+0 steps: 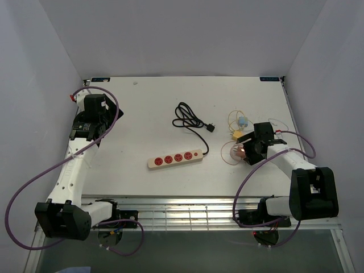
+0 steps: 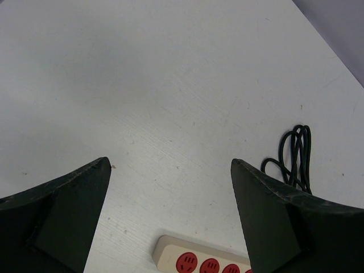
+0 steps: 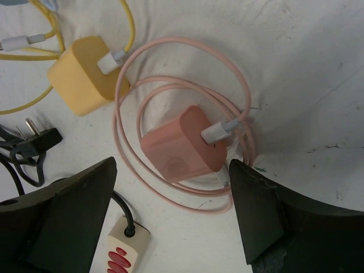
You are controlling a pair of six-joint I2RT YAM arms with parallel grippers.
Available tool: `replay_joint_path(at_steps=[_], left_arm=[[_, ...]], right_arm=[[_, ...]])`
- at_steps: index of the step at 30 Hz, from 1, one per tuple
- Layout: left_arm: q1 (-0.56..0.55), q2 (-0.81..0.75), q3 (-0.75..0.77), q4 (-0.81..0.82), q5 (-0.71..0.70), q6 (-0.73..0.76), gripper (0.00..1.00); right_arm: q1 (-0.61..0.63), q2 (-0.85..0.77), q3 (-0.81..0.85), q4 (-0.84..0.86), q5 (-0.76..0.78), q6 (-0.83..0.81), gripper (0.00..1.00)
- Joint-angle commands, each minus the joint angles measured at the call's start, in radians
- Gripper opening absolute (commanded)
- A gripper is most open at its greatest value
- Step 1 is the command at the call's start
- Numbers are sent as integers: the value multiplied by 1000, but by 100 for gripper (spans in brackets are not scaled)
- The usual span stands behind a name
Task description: Insert the plug
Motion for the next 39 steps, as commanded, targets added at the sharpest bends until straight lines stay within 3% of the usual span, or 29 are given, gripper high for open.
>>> replay_joint_path(at_steps=[1,10,14,24,39], left_arm=[[1,7,8,-3,6,1,98],[1,36,6,-3,25,1,98],[1,43,5,-5,29,1,98],[2,39,-3,-5,11,1,97],[1,28,-4,-3,-4,1,97]], right_arm=[[0,-2,-22,56,20,85,84],[0,8,-37,51,67,146,79],[-1,14,-43,48,81,160,72],[-15,44,-58,31,84,174,71],[-46,112,-5,-46,90,73,49]])
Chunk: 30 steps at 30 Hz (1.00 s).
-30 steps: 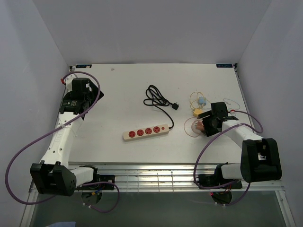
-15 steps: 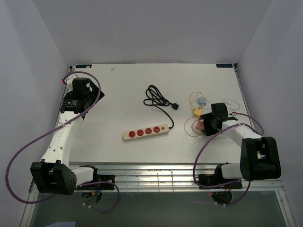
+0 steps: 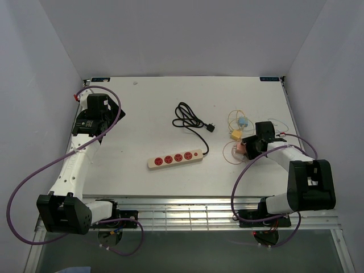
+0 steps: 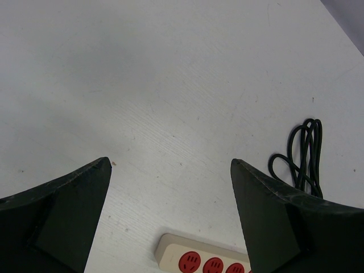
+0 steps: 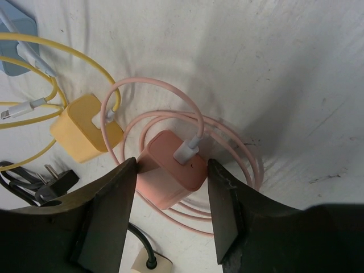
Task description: Insert the plug
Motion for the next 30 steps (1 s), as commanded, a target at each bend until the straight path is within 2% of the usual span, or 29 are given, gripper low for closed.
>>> replay_joint_path(at_steps=[1,4,8,12,14,18,21,22,24,27,28,30], left_arm=[[1,-26,-6,-3,-25,0,97],[1,-30,-6,-3,-31,-2,97],[1,-30,-6,-1,-22,-3,96],[1,-27,2,2,-7,0,96],[1,-30,5,5,10,3,96],[1,-35,7,11,47,10,96],[1,-44,-1,20,80,16,96],[1,-46,-4,23,90,18,96],[1,-52,-10,28,120,21,96],[1,-62,-19,40,159,30,96],[1,-65,-24,48,171,36,96],[1,-72,-32,56,191,44,97]], right_arm=[[-6,40,8,-102,42,-77,41],[-4,44,45,-94,44,-134,27],[-3,43,105,-35,39,-343,15],[3,43,171,-47,55,-465,13],[5,26,157,13,16,-535,8],[6,26,143,33,13,-580,8],[6,26,139,64,-20,-614,11],[6,24,133,96,-103,-681,16],[19,14,123,189,-151,-723,22],[63,-8,113,298,-305,-877,31],[75,-14,110,326,-329,-939,42],[114,-22,108,318,-359,-1042,54]])
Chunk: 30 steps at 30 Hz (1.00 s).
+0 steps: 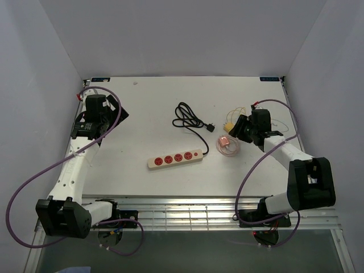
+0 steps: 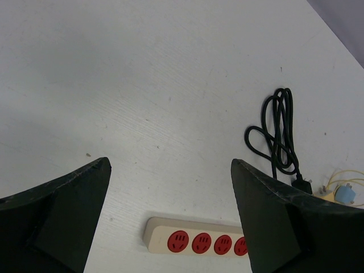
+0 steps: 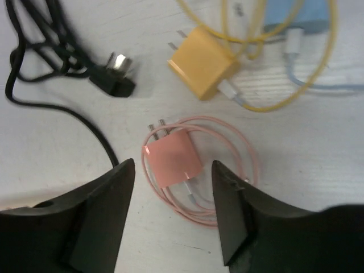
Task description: Insert the plug
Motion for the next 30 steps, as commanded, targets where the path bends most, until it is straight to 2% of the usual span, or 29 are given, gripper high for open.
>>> replay_joint_path(at_steps=[1,3,4,5,9,11,13,17,21,27,29,30], left_arm=[[1,-49,-17,37,76,26,98],[1,-57,-26,42,91,32,98],[1,-68,-31,48,106,34,98],[1,-73,-34,50,113,38,98],[1,-86,-43,53,140,46,98],[1,-91,-46,54,154,48,98],[1,-93,-48,53,163,49,98],[1,-100,-59,53,179,49,98],[2,-106,-74,53,212,40,98],[1,-108,-80,54,251,32,98],[1,-114,-82,54,258,32,98],[1,-119,-85,54,262,32,98]], right_arm=[[57,-44,-9,110,-142,-259,66],[87,-56,-23,106,-142,-365,78],[92,-59,-36,106,-138,-392,90],[93,-56,-39,106,-133,-418,95],[96,21,20,3,-179,-581,98],[101,79,49,-31,-221,-598,98],[116,105,54,-17,-235,-613,96],[178,131,36,29,-103,-621,92],[202,120,-2,110,32,-612,77],[208,119,-18,186,72,-621,72],[210,137,0,172,71,-624,64],[210,142,2,161,72,-630,53]])
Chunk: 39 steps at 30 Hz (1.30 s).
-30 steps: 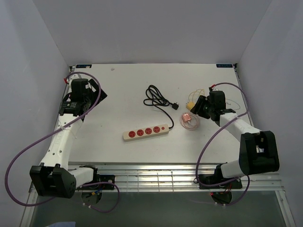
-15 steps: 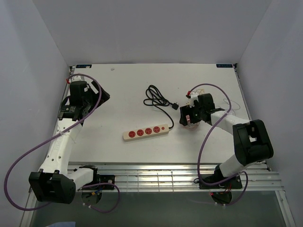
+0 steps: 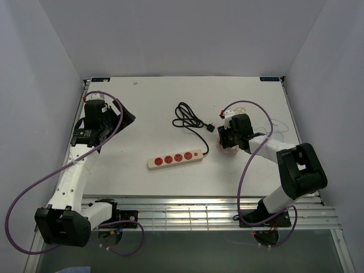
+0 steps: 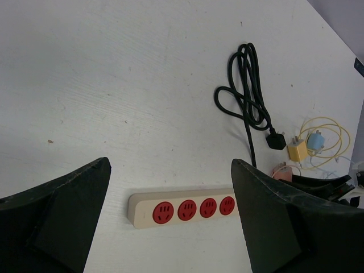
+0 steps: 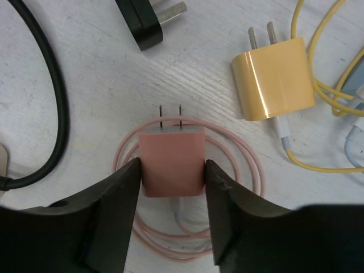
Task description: Insert the plug
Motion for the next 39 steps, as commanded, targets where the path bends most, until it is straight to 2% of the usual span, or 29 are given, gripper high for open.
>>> replay_joint_path(at_steps=[1,3,6,11,14,15,16,17,18,20,21,22,23,25,27,28,32,36,39], left_arm=[[1,-53,-9,11,31,-2,98],[2,-64,-15,12,33,-7,98],[1,-70,-15,15,63,-8,98],[1,-59,-35,63,198,-16,98],[-4,-33,-39,146,382,-19,98],[-22,-15,-44,220,505,-23,98],[-39,-1,-50,266,564,-42,98],[-65,14,-47,305,610,-49,98],[-141,31,-36,360,640,-50,98],[-233,97,6,371,645,-15,98],[-302,119,48,373,640,-7,98],[-323,158,65,377,639,-5,98],[-342,177,92,380,639,-7,98],[-346,206,109,379,623,-10,98],[-349,232,120,377,600,-10,98],[-349,238,126,376,593,-8,98],[-350,274,154,358,565,1,98],[-350,306,178,338,547,13,98],[-350,321,188,333,557,26,98]], right_arm=[[5,5,20,36,31,-25,46],[3,-9,15,33,20,-28,35],[3,-78,15,6,-38,-31,29],[5,-228,40,-42,-85,-37,27],[5,-306,64,-98,-205,-76,28],[6,-322,78,-111,-305,-95,29],[14,-354,87,-123,-355,-112,29],[20,-363,100,-143,-400,-153,29],[34,-366,144,-212,-417,-173,28],[84,-354,201,-311,-356,-228,28],[97,-343,233,-420,-237,-229,27],[110,-298,306,-489,-174,-224,27],[112,-271,342,-622,-27,-183,26],[111,-196,398,-752,141,-114,26],[109,-158,390,-859,224,2,24],[109,-135,376,-925,224,38,22],[104,-180,262,-938,208,172,21],[101,-256,305,-987,12,219,22],[92,-315,346,-958,-149,157,22]])
